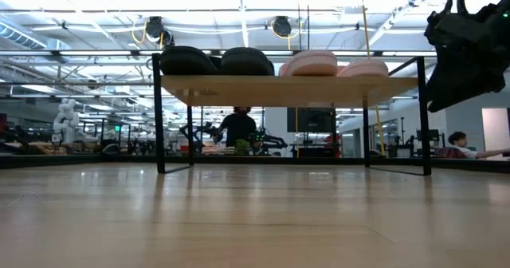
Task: Pick and place slides into the shelf
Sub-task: Adjust the right pink slide on the shelf
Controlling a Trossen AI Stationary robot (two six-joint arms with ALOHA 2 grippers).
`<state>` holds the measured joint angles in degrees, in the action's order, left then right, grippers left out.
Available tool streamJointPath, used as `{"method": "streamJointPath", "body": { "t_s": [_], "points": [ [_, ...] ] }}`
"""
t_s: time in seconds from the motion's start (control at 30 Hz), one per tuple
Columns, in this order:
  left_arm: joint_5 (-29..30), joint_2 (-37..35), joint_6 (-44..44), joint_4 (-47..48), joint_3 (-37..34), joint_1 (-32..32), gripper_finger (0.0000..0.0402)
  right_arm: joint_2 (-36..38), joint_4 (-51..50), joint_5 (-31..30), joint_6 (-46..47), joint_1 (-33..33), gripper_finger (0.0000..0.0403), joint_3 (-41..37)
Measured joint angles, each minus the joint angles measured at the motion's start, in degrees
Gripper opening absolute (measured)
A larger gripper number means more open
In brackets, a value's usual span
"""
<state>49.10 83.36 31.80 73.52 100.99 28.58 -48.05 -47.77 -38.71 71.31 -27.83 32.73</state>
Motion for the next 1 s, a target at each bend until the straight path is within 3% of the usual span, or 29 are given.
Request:
{"method": "streamJointPath", "body": {
  "t_s": [0.17, 0.63, 0.83, 1.0],
  "points": [
    [0.0, 0.0, 0.0, 0.0, 0.0, 0.0, 0.0113, -0.3, 3.2, 2.3, -1.5, 0.0, 0.0215, 0.0],
    [-0.3, 0.0, 0.0, 0.0, 0.0, 0.0, 0.0113, 0.3, -1.0, 3.1, 3.1, -0.4, 0.0215, 0.0],
    [-0.4, 0.0, 0.0, 0.1, 0.0, 0.0, 0.0113, 2.2, 0.4, 3.0, 5.7, -4.5, 0.0215, 0.0],
    [-0.4, 0.0, 0.0, 0.4, 0.0, 0.0, 0.0113, 3.5, 7.7, 2.6, 6.2, -9.7, 0.0215, 0.0]
  ]
}}
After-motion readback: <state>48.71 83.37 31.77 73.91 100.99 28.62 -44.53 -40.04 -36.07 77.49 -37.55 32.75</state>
